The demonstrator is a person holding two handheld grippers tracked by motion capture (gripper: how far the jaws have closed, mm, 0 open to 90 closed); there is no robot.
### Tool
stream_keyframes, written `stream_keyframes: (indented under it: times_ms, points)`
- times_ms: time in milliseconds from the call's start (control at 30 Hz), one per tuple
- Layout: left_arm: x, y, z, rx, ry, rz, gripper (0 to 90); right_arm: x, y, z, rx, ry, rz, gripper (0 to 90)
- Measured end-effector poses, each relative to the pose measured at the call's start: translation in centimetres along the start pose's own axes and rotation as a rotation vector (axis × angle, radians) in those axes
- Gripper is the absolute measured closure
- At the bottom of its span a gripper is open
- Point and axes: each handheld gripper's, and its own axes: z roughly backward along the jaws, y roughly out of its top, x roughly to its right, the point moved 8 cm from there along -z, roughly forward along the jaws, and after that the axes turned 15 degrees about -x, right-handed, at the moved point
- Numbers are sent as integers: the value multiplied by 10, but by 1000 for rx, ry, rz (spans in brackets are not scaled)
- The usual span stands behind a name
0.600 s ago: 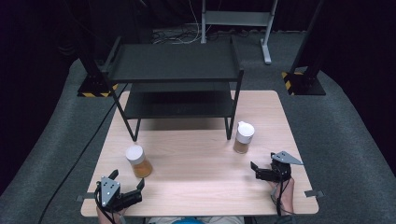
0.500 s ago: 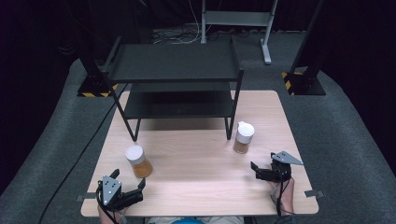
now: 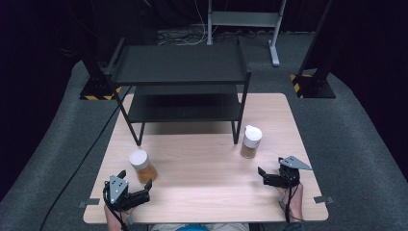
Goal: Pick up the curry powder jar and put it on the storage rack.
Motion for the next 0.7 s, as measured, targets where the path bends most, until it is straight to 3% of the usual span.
stream_keyframes:
  times_ms: [400, 700]
  points:
    - [-3, 8, -14, -6, 12, 12, 0, 0, 0, 0, 2, -1, -4, 0]
    - [-3, 12, -29, 30, 2, 54, 0, 0, 0, 0, 0, -2, 0, 0]
